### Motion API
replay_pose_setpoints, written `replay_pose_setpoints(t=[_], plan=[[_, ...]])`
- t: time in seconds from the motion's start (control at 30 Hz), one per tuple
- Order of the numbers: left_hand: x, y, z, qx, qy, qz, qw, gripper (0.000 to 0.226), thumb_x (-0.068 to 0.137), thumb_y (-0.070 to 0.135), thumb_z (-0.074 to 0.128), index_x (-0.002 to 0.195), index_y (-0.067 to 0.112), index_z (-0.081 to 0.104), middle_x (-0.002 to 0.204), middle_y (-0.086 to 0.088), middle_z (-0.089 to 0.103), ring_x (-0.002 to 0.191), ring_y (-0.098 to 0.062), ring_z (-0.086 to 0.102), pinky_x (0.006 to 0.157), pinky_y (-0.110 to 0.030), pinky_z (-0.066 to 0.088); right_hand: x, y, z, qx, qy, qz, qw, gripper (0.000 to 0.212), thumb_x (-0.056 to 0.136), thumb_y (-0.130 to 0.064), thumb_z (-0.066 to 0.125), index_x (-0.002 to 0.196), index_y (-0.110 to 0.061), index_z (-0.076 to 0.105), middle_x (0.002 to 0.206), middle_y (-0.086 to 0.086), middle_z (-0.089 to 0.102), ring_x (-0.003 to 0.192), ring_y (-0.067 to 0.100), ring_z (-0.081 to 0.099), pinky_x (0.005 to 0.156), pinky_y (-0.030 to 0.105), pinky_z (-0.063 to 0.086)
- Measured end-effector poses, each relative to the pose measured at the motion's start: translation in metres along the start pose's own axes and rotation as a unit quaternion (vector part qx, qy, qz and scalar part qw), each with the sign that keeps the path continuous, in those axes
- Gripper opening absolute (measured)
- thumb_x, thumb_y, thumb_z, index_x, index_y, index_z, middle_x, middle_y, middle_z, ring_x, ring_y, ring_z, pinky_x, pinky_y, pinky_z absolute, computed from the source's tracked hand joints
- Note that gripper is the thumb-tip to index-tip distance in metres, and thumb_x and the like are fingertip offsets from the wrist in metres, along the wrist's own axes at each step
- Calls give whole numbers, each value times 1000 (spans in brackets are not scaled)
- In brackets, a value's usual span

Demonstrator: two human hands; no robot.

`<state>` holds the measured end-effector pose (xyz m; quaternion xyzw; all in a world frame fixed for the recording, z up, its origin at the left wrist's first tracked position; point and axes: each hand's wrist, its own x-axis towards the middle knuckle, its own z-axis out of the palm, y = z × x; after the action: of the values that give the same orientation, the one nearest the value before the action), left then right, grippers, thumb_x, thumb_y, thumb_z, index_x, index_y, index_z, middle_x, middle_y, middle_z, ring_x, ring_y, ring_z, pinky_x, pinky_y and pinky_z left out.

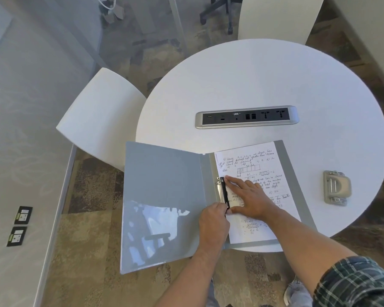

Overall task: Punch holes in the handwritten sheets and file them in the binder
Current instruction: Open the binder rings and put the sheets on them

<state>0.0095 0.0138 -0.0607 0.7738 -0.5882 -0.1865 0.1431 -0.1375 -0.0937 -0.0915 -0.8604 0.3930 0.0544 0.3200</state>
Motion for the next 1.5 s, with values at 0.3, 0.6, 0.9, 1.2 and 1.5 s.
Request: replay_pose_setpoints(t=[0.3,0.6,0.9,1.2,1.5], plan=[[-1,2,3,-12,-1,5,1000,19,76,-2,72,73,16,71,64,5,63,55,-10,56,49,-21,42,1,0,2,27,12,18,999,106,79,-79,60,164,-37,11,167,-25,9,141,18,34,115,40,25],[-9,0,-8,9,-35,26,999,24,83,-3,64,98,15,71,89,1,70,79,-16,66,66,-23,49,0,-11,-5,52,9,51,997,111,72,-77,67,163,-38,15,166,-28,12,142,17,34,118,45,27],[-13,-2,-11,-12,-32,6,999,24,89,-2,54,99,17,66,87,3,66,74,-13,58,59,-23,41,-7,-13,2,43,12,62,997,106,81,-74,65,163,-39,8,168,-28,4,144,23,31,121,50,22],[-7,-3,-20,-10,-75,18,997,20,98,14,54,117,16,61,108,2,67,95,-20,67,76,-33,55,-10,-30,-9,-11,-8,85,996,106,87,-73,58,165,-30,-1,171,-19,-7,148,29,26,121,51,23],[-6,-6,-33,7,-189,10,982,65,97,22,58,157,21,31,160,7,37,138,-17,47,111,-35,43,-74,-16,4,-16,183,306,934,95,87,-72,60,158,-18,29,165,6,32,147,31,37,118,46,33]])
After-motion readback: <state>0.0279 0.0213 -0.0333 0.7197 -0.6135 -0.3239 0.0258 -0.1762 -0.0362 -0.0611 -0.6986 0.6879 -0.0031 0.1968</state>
